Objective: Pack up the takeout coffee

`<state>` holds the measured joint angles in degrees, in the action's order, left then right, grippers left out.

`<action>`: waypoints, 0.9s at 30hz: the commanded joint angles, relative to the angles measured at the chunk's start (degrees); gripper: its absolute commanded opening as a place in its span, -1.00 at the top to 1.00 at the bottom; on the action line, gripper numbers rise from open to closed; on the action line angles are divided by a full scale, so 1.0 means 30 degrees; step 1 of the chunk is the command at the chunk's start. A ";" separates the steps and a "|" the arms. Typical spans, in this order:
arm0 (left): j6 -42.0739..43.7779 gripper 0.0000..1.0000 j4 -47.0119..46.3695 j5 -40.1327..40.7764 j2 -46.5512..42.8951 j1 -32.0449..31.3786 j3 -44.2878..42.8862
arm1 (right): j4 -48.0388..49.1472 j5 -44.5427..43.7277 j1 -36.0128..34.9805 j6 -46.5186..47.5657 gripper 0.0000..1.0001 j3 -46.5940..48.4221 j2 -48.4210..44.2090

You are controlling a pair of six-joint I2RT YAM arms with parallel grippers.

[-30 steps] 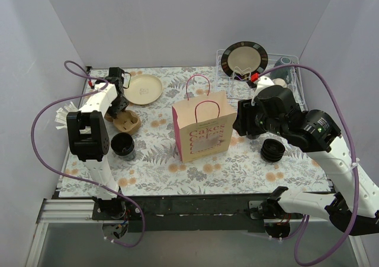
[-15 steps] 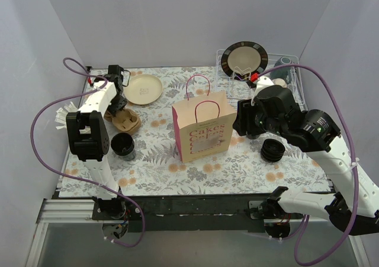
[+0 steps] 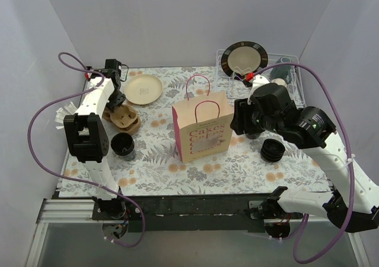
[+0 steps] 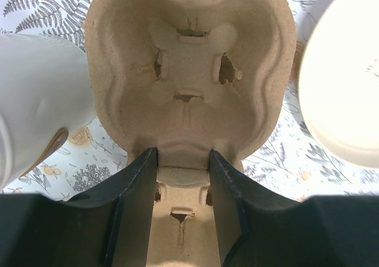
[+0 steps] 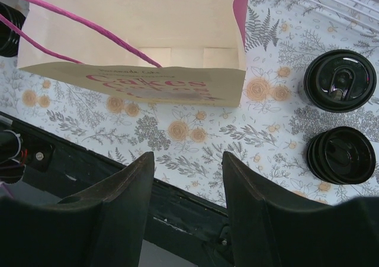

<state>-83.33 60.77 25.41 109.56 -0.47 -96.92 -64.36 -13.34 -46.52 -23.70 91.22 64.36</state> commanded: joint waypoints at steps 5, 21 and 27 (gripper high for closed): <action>0.1932 1.00 0.0368 -0.1905 -0.2622 0.0098 -0.1441 | 0.0652 0.0170 -0.0078 0.0430 -0.14 0.1791 0.0403; 0.7620 1.00 -0.3206 -1.0631 -0.5464 -0.4647 -0.7765 | 0.1296 -0.1471 -0.0078 0.0167 -0.12 0.1703 -0.1327; 0.8615 1.00 -0.4641 -1.4913 -0.6546 -0.5933 -0.8563 | 0.1705 -0.1674 -0.0078 -0.0067 -0.12 0.1292 -0.1413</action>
<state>-60.84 50.06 -9.82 94.26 -16.19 -121.23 -62.54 -16.53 -46.52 -22.81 94.39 60.03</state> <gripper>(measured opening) 0.369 0.564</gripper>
